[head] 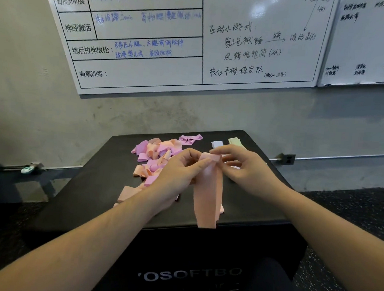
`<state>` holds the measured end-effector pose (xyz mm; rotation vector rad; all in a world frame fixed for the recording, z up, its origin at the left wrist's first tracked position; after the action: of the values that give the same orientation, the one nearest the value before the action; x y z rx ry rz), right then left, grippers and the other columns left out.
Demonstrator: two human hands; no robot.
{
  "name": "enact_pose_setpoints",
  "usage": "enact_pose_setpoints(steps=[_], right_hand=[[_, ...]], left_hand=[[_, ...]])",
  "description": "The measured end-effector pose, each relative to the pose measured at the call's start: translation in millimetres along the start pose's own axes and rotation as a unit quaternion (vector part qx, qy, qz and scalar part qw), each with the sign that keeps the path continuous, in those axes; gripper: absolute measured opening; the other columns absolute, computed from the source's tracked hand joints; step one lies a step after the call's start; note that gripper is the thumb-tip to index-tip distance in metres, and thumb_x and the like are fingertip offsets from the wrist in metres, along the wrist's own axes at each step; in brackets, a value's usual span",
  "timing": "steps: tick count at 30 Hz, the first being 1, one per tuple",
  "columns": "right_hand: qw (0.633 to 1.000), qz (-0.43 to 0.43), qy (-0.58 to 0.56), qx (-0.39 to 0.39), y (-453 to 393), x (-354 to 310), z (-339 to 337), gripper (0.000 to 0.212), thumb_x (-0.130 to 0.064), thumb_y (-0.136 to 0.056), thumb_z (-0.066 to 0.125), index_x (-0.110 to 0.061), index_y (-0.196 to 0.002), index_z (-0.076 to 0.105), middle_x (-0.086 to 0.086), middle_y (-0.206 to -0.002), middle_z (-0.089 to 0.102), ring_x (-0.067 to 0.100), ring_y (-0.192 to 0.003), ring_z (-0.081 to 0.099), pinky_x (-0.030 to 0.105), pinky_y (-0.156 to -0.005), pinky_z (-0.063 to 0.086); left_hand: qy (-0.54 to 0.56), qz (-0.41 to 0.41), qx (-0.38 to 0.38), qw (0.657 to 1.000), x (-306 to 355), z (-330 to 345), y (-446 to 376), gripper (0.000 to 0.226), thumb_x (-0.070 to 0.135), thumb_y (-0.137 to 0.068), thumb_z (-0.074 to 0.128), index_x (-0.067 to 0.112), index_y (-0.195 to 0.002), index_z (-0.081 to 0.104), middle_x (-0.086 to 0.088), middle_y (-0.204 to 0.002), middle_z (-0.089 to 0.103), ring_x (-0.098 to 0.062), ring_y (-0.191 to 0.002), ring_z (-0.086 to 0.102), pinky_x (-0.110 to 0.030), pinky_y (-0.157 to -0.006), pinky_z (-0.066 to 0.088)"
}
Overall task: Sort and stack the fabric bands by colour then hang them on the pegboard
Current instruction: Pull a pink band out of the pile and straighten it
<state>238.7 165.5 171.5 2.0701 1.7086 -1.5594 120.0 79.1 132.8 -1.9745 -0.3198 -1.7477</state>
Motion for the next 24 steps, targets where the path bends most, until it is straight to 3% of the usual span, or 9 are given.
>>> enact_pose_setpoints(steps=[2,6,9,11,15,17,20,24], right_hand=[[1.000,0.006,0.014,0.013,-1.7,-1.4,-5.3,0.022,-0.005,-0.095,0.065,-0.022,-0.104,0.075,-0.016,-0.093,0.073,-0.001,-0.087,0.067,0.012,-0.077,0.049],[0.998,0.045,-0.025,0.023,-3.0,2.0,-12.0,0.014,-0.012,-0.096,0.066,-0.020,-0.101,0.077,-0.006,-0.091,0.075,0.011,-0.087,0.070,0.025,-0.080,0.058],[0.991,0.096,-0.088,0.019,0.3,5.9,-7.5,0.011,-0.015,-0.098,0.063,-0.017,-0.100,0.074,-0.003,-0.087,0.074,0.013,-0.082,0.071,0.027,-0.074,0.061],[0.985,0.125,-0.115,0.012,3.3,7.5,-3.3,0.013,-0.018,-0.100,0.061,-0.015,-0.103,0.073,-0.002,-0.089,0.074,0.012,-0.081,0.071,0.025,-0.070,0.060],[0.961,0.184,-0.206,-0.017,9.4,16.0,9.4,0.014,-0.020,-0.100,0.060,-0.015,-0.104,0.073,-0.006,-0.082,0.072,0.005,-0.071,0.068,0.020,-0.063,0.053],[0.952,0.193,-0.234,-0.033,12.3,18.1,15.0,0.013,-0.021,-0.100,0.061,-0.019,-0.101,0.074,-0.005,-0.084,0.072,0.008,-0.073,0.067,0.023,-0.065,0.053],[0.942,0.191,-0.274,-0.041,15.4,20.7,20.4,0.017,-0.019,-0.101,0.056,-0.018,-0.107,0.073,0.004,-0.096,0.072,0.018,-0.086,0.068,0.029,-0.075,0.055],[0.935,0.181,-0.300,-0.060,22.2,24.9,29.3,0.037,-0.009,-0.097,0.045,-0.021,-0.122,0.068,0.011,-0.117,0.072,0.034,-0.111,0.067,0.047,-0.098,0.052]], left_hand=[[0.002,0.001,-0.010,1.000,4.7,0.7,3.3,0.032,0.040,-0.084,0.078,0.014,-0.101,0.070,-0.010,-0.106,0.075,-0.018,-0.097,0.069,-0.033,-0.076,0.052],[0.010,0.005,0.023,1.000,6.7,-11.1,6.4,0.022,0.026,-0.088,0.077,0.017,-0.099,0.060,-0.011,-0.097,0.073,-0.023,-0.092,0.069,-0.036,-0.073,0.054],[-0.024,0.018,0.011,0.999,7.1,-12.1,7.9,0.033,0.020,-0.092,0.075,0.026,-0.119,0.059,-0.015,-0.102,0.074,-0.029,-0.099,0.072,-0.042,-0.083,0.059],[-0.076,0.040,-0.002,0.996,11.4,-7.9,10.7,0.040,0.023,-0.092,0.074,0.033,-0.129,0.061,-0.007,-0.104,0.076,-0.023,-0.103,0.072,-0.036,-0.084,0.060],[-0.088,0.051,0.028,0.994,17.8,-7.4,15.4,0.013,0.022,-0.094,0.071,0.030,-0.102,0.076,0.004,-0.099,0.077,-0.018,-0.102,0.071,-0.038,-0.085,0.061],[-0.098,0.043,0.044,0.993,17.7,-8.8,16.6,0.013,0.024,-0.095,0.070,0.034,-0.090,0.076,0.005,-0.094,0.076,-0.020,-0.099,0.071,-0.037,-0.080,0.061],[-0.092,0.036,0.057,0.993,15.7,-10.3,16.3,0.013,0.028,-0.095,0.070,0.033,-0.084,0.075,0.005,-0.088,0.072,-0.025,-0.094,0.071,-0.042,-0.076,0.062],[-0.079,0.033,0.080,0.993,16.2,-9.6,13.5,0.017,0.032,-0.093,0.072,0.032,-0.076,0.070,-0.015,-0.095,0.070,-0.037,-0.095,0.070,-0.055,-0.077,0.062]])
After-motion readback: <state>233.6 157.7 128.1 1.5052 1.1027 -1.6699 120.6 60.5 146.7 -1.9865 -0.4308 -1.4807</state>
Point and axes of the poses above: each hand's wrist, its own y-axis away from the middle knuckle, its own z-axis out of the palm, x = y × z, the point moved 9 cm from there along -y, towards the middle knuckle
